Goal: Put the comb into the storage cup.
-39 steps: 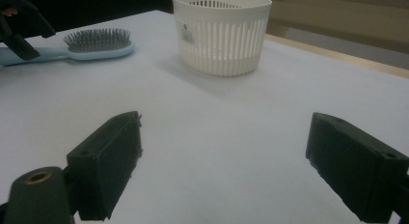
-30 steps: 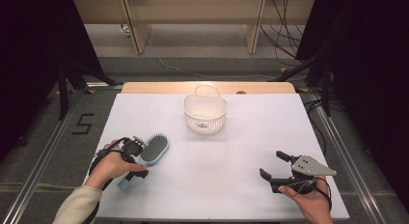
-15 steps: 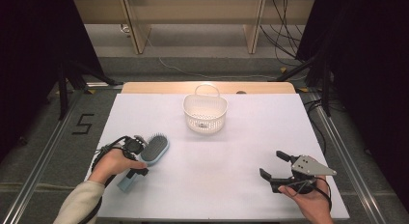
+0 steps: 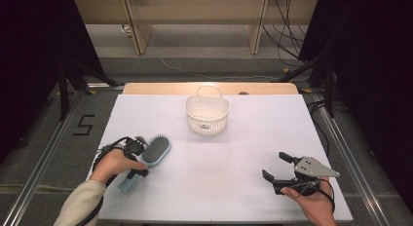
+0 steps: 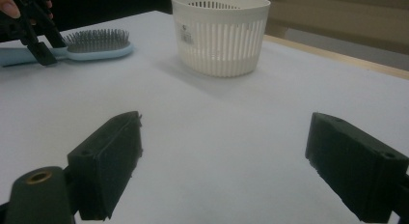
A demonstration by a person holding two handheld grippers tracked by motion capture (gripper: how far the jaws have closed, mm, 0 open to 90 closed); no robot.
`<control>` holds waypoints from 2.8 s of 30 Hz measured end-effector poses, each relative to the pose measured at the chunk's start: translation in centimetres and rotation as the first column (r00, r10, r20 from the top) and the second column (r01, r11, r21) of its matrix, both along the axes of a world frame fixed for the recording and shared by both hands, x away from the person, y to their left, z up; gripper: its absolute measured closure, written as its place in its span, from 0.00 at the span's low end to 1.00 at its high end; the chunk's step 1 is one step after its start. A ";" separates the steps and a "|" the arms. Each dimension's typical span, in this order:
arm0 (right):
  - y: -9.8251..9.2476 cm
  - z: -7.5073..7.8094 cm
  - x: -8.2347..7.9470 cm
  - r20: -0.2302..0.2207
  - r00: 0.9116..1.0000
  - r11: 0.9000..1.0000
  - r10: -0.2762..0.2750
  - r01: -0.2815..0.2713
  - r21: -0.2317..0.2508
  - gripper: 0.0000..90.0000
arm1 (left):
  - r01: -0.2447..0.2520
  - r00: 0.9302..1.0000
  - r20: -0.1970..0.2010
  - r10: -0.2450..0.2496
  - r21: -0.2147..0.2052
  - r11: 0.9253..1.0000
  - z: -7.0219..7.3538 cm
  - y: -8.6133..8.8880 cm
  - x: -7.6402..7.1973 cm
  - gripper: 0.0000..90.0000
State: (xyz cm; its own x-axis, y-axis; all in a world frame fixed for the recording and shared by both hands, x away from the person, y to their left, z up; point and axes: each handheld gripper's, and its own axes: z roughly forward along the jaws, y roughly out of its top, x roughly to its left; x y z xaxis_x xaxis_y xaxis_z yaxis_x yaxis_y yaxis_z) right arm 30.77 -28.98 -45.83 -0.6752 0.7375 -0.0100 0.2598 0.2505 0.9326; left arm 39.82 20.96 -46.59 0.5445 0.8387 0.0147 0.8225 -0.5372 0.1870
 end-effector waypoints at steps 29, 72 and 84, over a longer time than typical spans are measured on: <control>0.0 0.0 0.0 0.001 1.000 1.000 0.001 -0.001 -0.002 0.15 | -0.028 0.999 -0.029 0.027 -0.017 0.999 0.1 -0.5 0.7 0.55; 0.0 0.0 0.0 0.003 1.000 1.000 0.006 -0.006 -0.001 0.15 | -0.067 0.997 -0.038 0.067 -0.005 0.998 0.3 -1.1 0.6 0.77; 0.1 0.0 0.0 0.004 1.000 1.000 0.009 -0.009 0.001 0.15 | -0.068 0.997 -0.031 0.067 -0.013 0.998 0.3 -1.1 0.5 0.77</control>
State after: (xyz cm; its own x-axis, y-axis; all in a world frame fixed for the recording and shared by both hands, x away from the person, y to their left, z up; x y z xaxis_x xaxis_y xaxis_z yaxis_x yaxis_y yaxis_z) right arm 30.73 -28.92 -45.80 -0.6815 0.7317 -0.0114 0.2542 0.2513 0.9339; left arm 40.29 19.91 -46.31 0.4866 0.8735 -0.0130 0.8621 -0.4778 0.1687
